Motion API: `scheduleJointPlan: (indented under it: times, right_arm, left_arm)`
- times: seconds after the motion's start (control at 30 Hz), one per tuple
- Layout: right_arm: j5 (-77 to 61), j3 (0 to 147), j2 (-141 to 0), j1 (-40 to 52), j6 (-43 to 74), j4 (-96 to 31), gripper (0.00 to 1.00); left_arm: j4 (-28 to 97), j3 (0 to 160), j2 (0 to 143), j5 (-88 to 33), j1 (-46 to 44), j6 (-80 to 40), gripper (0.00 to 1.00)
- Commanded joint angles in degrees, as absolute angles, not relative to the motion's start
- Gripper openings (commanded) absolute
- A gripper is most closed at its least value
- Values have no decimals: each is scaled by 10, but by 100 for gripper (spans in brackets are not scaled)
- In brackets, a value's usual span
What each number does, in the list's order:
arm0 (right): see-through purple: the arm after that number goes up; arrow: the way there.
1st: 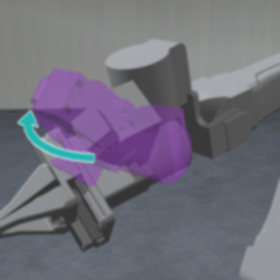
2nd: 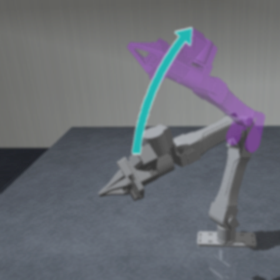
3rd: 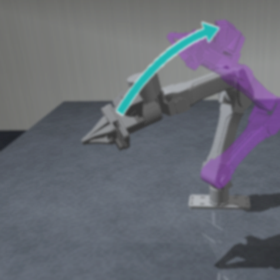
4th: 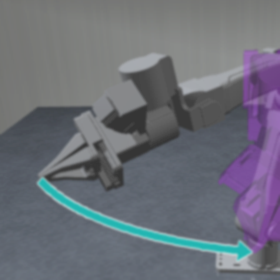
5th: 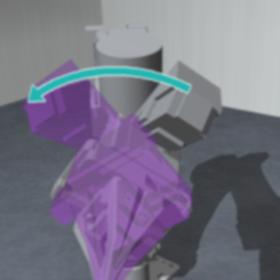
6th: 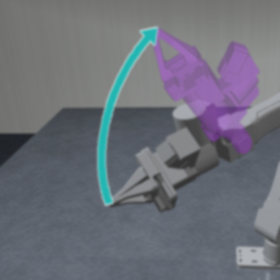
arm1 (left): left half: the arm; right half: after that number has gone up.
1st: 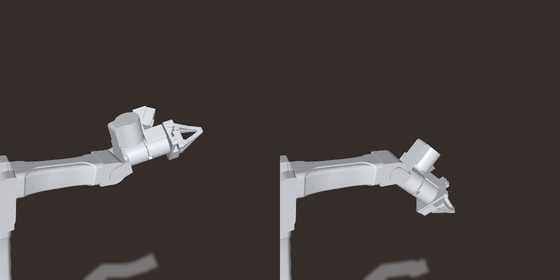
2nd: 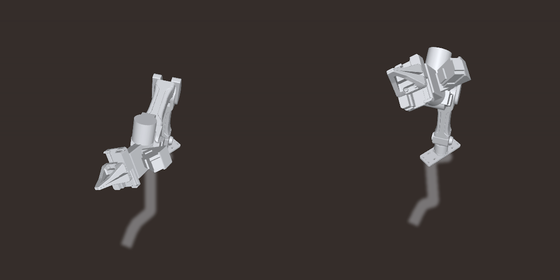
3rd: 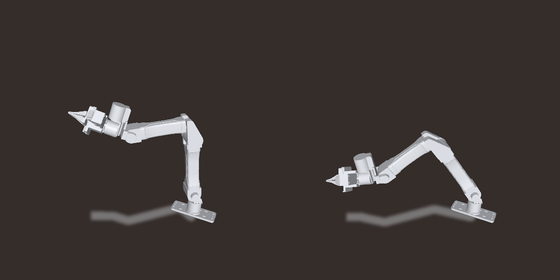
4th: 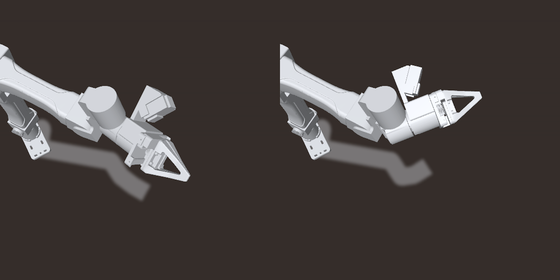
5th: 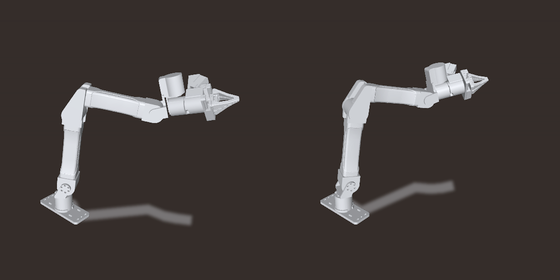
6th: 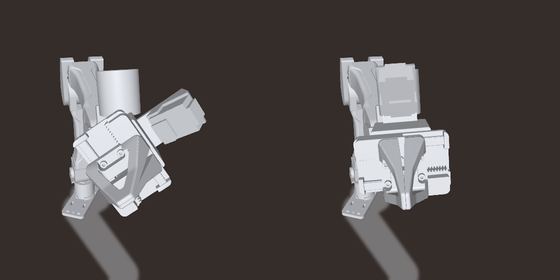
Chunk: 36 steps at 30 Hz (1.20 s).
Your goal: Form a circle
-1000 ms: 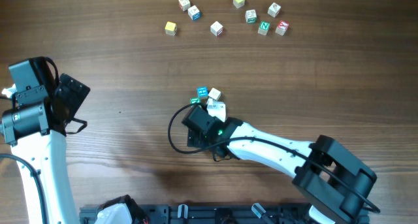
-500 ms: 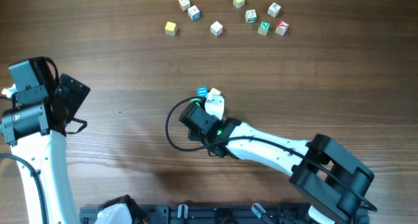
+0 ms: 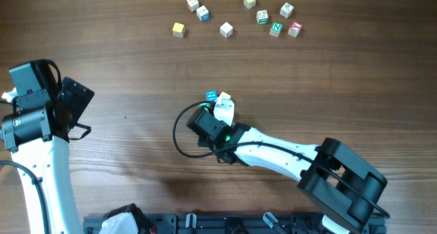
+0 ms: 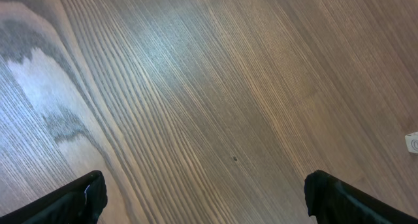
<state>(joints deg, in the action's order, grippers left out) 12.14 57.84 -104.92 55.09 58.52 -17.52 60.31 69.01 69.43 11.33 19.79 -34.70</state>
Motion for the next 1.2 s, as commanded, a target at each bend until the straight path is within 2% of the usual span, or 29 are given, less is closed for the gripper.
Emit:
scheduleJointPlan:
  times: [0.0, 0.07, 0.2, 0.93, 1.13, 1.17]
  right_arm:
    - [138, 584, -1059, 551, 587, -172, 36]
    - [138, 584, -1059, 551, 587, -169, 31]
    - [142, 584, -1059, 551, 587, -164, 29]
    - [173, 584, -1059, 535, 600, -139, 29]
    - [172, 584, -1059, 533, 600, -130, 31]
    - [172, 584, -1059, 533, 600, -129, 34]
  left_arm:
    - [603, 694, 696, 121, 202, -354, 100]
    - [603, 694, 696, 121, 202, -354, 100]
    - [603, 694, 696, 121, 202, -354, 100]
    - [603, 694, 696, 121, 202, -354, 100]
    - [603, 694, 696, 121, 202, -354, 100]
    - [603, 694, 696, 121, 202, -354, 100]
